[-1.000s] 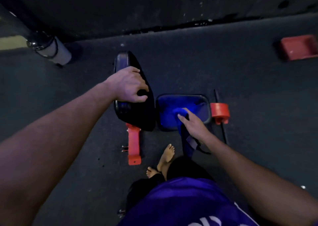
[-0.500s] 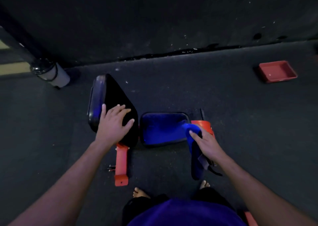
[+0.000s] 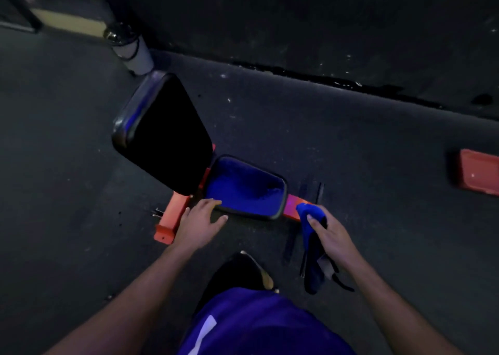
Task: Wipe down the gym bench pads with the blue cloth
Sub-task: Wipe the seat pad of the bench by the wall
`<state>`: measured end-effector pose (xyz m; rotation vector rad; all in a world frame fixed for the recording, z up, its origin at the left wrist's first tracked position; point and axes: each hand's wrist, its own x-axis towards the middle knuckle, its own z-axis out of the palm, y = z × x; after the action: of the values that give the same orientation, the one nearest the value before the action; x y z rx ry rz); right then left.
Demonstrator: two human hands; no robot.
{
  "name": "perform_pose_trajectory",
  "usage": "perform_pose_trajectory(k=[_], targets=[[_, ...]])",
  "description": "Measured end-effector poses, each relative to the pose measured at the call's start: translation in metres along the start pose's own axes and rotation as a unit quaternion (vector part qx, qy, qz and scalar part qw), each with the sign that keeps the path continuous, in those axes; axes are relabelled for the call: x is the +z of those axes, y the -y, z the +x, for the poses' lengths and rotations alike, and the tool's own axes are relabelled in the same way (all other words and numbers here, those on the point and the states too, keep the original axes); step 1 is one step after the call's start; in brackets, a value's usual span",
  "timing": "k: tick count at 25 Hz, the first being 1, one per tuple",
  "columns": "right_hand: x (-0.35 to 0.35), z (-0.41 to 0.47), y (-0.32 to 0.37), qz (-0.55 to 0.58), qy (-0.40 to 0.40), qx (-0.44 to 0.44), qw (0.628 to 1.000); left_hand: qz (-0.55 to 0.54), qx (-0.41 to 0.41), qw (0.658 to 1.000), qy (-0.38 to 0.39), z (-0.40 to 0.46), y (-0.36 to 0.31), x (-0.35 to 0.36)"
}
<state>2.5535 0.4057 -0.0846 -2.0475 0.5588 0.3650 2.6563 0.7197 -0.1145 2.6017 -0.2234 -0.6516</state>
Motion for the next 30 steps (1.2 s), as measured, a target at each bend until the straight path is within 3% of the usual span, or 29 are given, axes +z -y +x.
perform_pose_trajectory(k=[4,9,15,21,23,27,30], targets=[[-0.017,0.039,0.021,-0.038,0.054,-0.031,0.997,-0.078,-0.090,0.993,0.004,0.033,0.021,0.027],[-0.039,0.083,0.032,-0.099,0.140,-0.057,0.984,-0.107,-0.163,0.980,0.046,0.061,-0.007,0.074],[-0.051,0.147,0.024,-0.166,0.203,-0.094,0.960,-0.112,-0.209,0.971,0.009,0.074,-0.021,0.112],[-0.087,0.249,0.003,-0.202,0.281,-0.155,0.925,-0.112,-0.304,0.939,-0.117,0.111,-0.054,0.159],[-0.094,0.298,-0.015,-0.209,0.323,-0.180,0.905,-0.110,-0.330,0.930,-0.118,0.132,-0.067,0.182],[-0.085,0.385,-0.046,-0.274,0.404,-0.218,0.845,-0.034,-0.291,0.954,-0.069,0.208,-0.064,0.210],[-0.050,0.428,-0.067,-0.247,0.388,-0.242,0.855,-0.012,-0.336,0.935,-0.116,0.277,-0.032,0.218]])
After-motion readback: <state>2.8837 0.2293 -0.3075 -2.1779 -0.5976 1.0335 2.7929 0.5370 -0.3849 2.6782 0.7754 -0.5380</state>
